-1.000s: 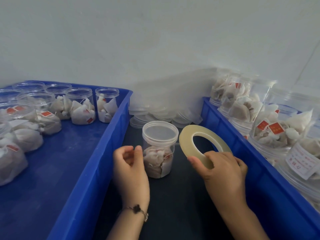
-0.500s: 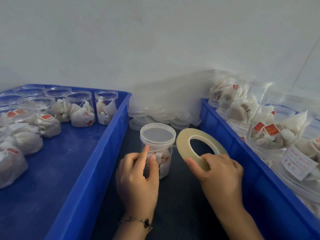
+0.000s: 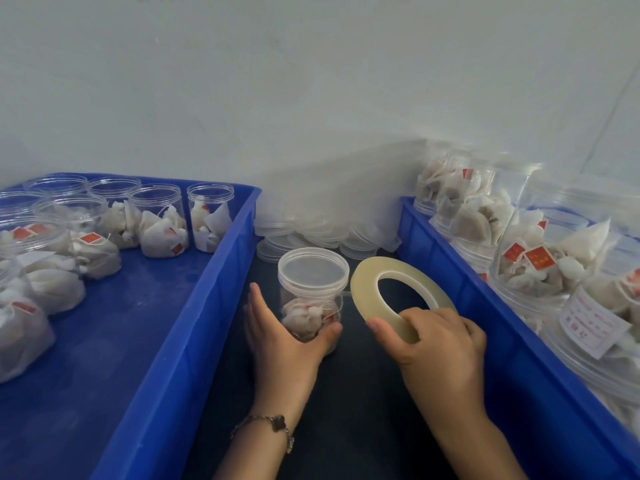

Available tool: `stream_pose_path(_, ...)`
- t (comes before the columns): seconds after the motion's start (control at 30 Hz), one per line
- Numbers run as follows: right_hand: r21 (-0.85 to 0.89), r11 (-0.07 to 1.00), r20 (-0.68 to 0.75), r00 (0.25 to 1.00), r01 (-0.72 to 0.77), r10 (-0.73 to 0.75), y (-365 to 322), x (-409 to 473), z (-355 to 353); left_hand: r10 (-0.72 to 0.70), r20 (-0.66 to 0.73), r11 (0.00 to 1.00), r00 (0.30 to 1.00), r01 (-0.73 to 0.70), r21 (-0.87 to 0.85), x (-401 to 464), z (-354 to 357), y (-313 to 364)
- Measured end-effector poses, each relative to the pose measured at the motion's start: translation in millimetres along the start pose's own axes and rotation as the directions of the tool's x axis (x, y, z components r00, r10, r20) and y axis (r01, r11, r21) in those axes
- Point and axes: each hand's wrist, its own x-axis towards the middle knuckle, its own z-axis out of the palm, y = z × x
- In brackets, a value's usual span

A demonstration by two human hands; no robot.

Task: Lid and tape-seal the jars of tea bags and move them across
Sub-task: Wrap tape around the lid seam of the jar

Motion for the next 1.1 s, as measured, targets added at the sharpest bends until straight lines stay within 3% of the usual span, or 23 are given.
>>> stream_pose_path(0.13, -0.034, 0.999, 0.041, 0.999, -0.004, 0.006, 0.0, -0.5, -2.2, 0.063, 0.116, 0.998, 0.991, -0.06, -0.032, 9.5, -4.0, -1.0)
stream_pose_path(0.3, -0.101, 0.995, 0.111, 0.993, -0.024, 0.035, 0.1, 0.3, -6.5, 0.058, 0.028, 0.987, 0.998, -0.062, 0.145, 4.4, -4.8, 1.6)
stream_pose_path(0.47, -0.127, 0.992, 0.118, 0.993, -0.013, 0.028, 1.1, 0.3, -5.1, 0.053, 0.004, 0.999, 0.999, -0.053, 0.01, 0.3, -4.4, 1.1)
stream_pose_path(0.7, 0.077, 0.997, -0.059, 0.998, -0.018, 0.023, 11.2, 1.3, -2.3, -0.001, 0.159, 0.979, 0.987, 0.033, -0.2, -3.7, -10.7, 11.0)
stream_pose_path(0.9, 0.256, 0.945, 0.132, 0.976, -0.205, 0.176, 18.4, 9.0, -3.5, 0.008, 0.246, 0.96, 0.969, 0.061, -0.273, -7.3, -17.6, 19.0)
stream_pose_path(1.1, 0.392, 0.883, 0.155, 0.965, -0.257, 0.213, 22.6, 10.8, -5.8, 0.026, 0.501, 0.905, 0.865, 0.192, -0.379, -8.3, -29.2, 26.5)
